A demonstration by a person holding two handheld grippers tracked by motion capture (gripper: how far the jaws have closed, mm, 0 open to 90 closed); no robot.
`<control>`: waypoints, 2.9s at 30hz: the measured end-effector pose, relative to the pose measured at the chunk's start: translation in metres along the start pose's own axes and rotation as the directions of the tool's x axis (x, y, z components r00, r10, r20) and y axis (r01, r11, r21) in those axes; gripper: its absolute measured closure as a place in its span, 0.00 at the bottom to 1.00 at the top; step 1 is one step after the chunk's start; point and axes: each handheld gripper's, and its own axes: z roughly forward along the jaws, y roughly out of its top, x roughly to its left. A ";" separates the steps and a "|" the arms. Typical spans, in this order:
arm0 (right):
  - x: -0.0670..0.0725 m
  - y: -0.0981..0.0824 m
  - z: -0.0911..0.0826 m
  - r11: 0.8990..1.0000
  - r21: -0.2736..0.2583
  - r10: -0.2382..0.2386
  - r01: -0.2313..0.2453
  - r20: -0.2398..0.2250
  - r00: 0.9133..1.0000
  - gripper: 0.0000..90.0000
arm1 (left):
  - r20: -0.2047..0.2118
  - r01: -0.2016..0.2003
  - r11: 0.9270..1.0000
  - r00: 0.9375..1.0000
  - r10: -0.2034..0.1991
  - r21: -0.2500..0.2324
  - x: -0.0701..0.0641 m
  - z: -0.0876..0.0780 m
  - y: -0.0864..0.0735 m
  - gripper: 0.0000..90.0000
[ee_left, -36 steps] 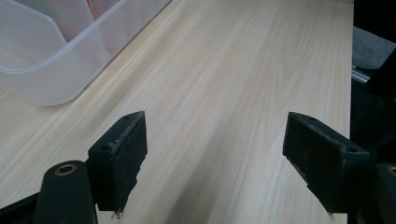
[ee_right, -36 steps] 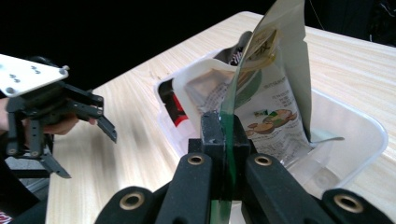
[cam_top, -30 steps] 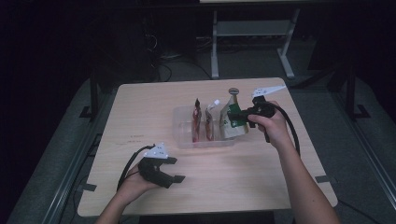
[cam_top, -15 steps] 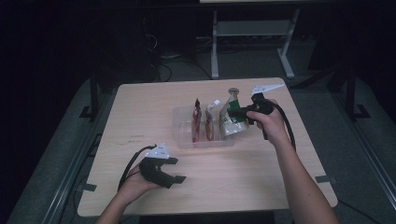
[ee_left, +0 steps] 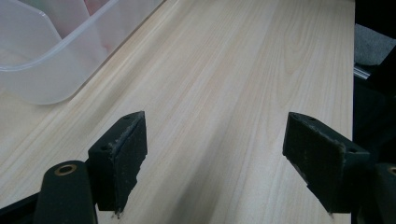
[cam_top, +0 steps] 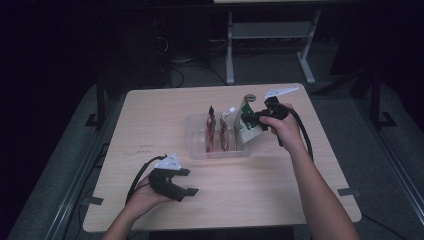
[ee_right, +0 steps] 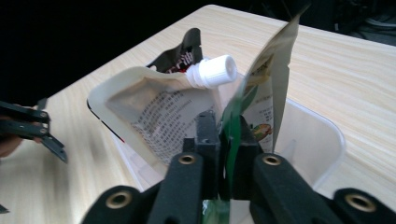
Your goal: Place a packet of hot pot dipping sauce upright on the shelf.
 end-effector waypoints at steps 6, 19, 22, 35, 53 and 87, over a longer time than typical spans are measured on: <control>0.001 -0.004 -0.013 1.000 -0.022 0.003 -0.003 0.000 1.000 0.82 | -0.001 0.001 1.000 1.000 -0.001 -0.003 -0.001 0.001 0.001 0.24; 0.016 -0.010 -0.033 0.999 0.020 -0.052 0.050 0.102 0.993 0.47 | -0.014 0.014 1.000 1.000 -0.014 -0.017 0.002 -0.001 0.003 0.24; 0.019 -0.016 -0.039 0.999 0.006 -0.052 0.051 0.105 0.993 0.44 | -0.019 0.015 1.000 1.000 -0.016 -0.021 0.004 -0.003 0.005 0.24; 0.026 -0.050 -0.059 0.998 0.035 -0.064 0.060 0.113 0.992 0.35 | -0.026 0.015 1.000 1.000 -0.015 -0.022 0.003 -0.005 0.006 0.23; 0.055 -0.104 -0.073 0.992 0.091 -0.103 0.092 0.127 0.987 0.32 | -0.067 0.035 0.999 0.997 -0.037 -0.022 0.002 -0.028 -0.011 0.23; 0.052 -0.156 -0.074 0.978 0.194 -0.105 0.076 0.144 0.984 0.27 | -0.121 0.045 0.996 0.992 -0.036 0.071 0.005 -0.035 -0.045 0.17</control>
